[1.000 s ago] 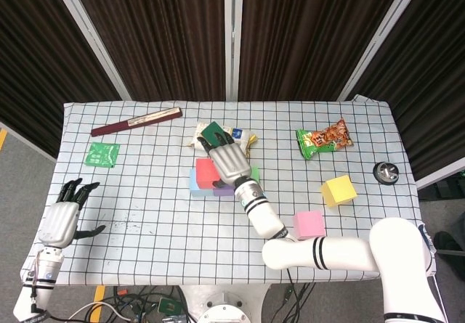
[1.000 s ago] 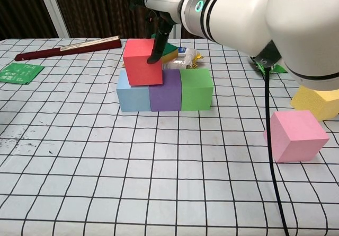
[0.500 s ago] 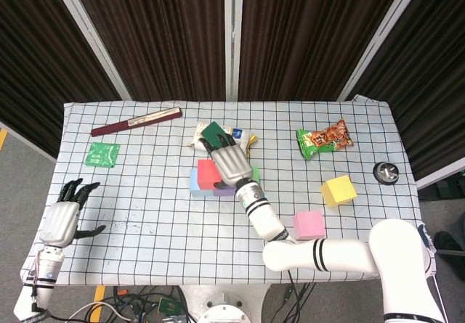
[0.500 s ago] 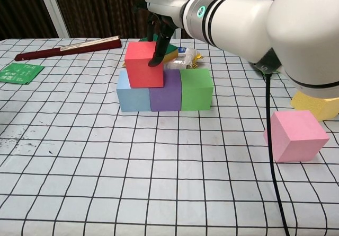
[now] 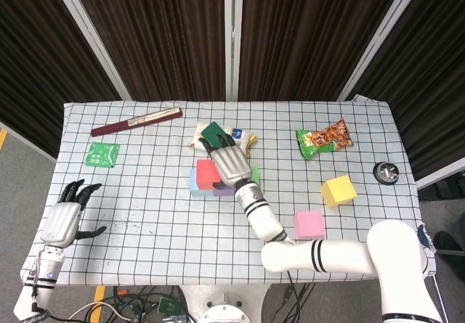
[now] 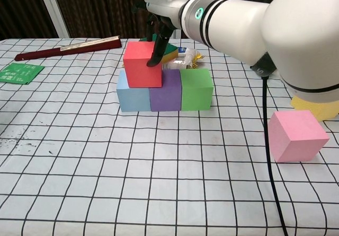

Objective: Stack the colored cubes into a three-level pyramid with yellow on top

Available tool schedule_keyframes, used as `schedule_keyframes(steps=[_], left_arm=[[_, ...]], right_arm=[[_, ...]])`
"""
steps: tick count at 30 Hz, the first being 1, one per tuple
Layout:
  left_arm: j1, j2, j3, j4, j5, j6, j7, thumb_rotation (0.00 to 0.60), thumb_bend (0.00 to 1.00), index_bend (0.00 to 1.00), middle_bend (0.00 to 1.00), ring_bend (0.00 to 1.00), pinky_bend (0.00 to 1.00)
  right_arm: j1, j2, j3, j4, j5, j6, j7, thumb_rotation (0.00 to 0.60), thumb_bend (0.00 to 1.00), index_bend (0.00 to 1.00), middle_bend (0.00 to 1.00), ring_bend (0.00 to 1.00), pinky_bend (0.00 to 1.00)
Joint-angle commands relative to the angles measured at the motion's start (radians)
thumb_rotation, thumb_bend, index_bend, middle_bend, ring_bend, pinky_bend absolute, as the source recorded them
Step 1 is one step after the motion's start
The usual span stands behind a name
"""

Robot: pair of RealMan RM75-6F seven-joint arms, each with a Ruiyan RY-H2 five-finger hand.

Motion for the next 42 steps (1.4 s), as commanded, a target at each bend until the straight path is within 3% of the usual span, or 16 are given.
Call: schedule_keyframes(steps=[1, 42], left_arm=[[0.000, 0.000, -0.001, 0.000, -0.001, -0.001, -0.001, 0.600, 0.00, 0.15, 0.18, 0.02, 0.04], [-0.004, 0.001, 0.004, 0.001, -0.003, -0.011, -0.002, 0.600, 0.00, 0.15, 0.18, 0.02, 0.04]], right_arm=[[-0.001, -0.001, 0.001, 0.002, -0.002, -0.001, -0.001, 0.600, 0.10, 0.00, 0.39, 0.00, 0.00], [-0.015, -0.008, 0.000, 0.014, -0.030, -0.023, -0.008, 0.600, 0.12, 0.00, 0.38, 0.00, 0.00]])
